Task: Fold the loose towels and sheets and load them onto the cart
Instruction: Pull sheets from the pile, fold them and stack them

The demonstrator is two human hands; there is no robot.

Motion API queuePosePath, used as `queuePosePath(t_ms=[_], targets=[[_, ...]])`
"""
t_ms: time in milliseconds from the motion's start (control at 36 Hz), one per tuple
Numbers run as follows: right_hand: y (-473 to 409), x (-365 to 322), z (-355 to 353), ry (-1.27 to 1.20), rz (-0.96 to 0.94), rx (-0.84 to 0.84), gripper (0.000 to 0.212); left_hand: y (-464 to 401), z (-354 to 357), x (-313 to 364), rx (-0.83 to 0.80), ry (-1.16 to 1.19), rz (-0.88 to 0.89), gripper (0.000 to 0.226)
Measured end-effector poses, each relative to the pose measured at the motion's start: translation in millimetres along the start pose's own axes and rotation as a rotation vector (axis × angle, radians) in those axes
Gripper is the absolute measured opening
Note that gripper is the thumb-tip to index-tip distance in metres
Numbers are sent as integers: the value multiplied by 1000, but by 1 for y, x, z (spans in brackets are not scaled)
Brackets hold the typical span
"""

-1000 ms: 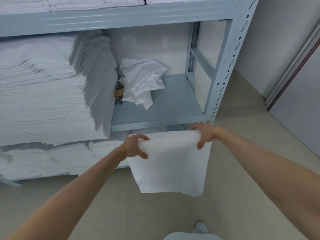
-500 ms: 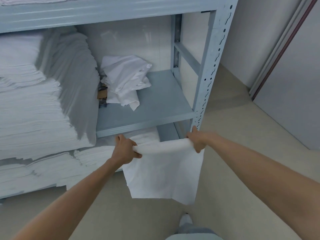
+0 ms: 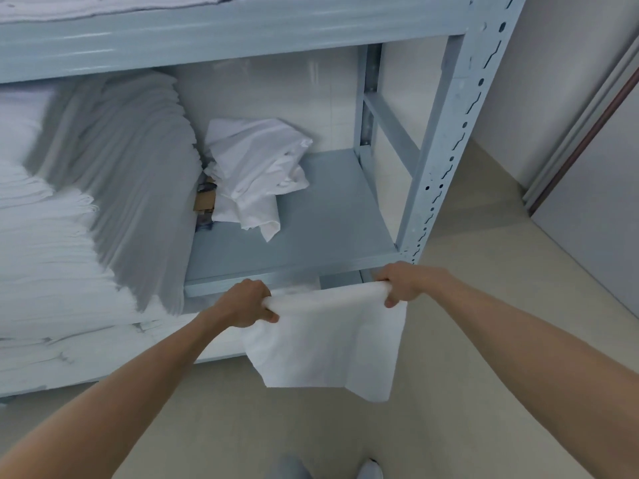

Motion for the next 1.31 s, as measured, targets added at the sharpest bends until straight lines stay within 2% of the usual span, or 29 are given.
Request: queuePosePath(t_ms=[56, 139, 278, 361, 417, 528, 611, 694, 778, 833, 889, 944, 1028, 1111, 1306], targets=[[-5, 6, -6, -16, 20, -4, 37, -14, -4, 3, -32, 0, 32, 35], [-15, 17, -20, -131, 75, 5, 25, -36, -25, 6, -18, -20, 68, 35], [-20, 24, -77, -300, 136, 167, 37, -65, -86, 13, 58, -64, 126, 27], [-16, 21, -142, -329, 132, 330, 31, -78, -151, 18, 181, -66, 144, 26], [-8, 18, -192, -299, 134, 470, 25, -84, -201, 23, 330, -67, 149, 26], [11, 9, -282, -124, 177, 812, 30, -83, -275, 35, 643, 25, 199, 28], [16, 8, -308, -30, 238, 1012, 38, -87, -287, 41, 757, 38, 254, 25], [4, 17, -283, -72, 272, 1095, 46, -107, -258, 38, 735, 42, 278, 25], [-24, 35, -223, -169, 267, 1094, 51, -132, -199, 33, 661, 87, 286, 44], [-48, 50, -174, -220, 298, 1031, 51, -154, -149, 28, 562, 112, 259, 49], [-78, 65, -122, -250, 338, 923, 51, -177, -95, 21, 455, 85, 227, 49], [-102, 75, -73, -243, 367, 791, 49, -191, -47, 16, 415, 52, 252, 47], [-118, 84, -17, -155, 421, 616, 46, -201, 17, 8, 298, 13, 254, 43], [-121, 90, 2, -80, 422, 543, 47, -199, 48, 3, 267, -62, 200, 48], [-133, 96, -5, -19, 444, 460, 57, -205, 48, 10, 209, -104, 180, 47]])
Point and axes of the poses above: each hand's wrist, its own y-axis away from the middle knuckle, its own z-axis out of the palm, x = y × z, the point moved 9 cm from there along -y, towards the middle knuckle, and after that the axes turned 3 degrees about -z, right-handed, at the moved point
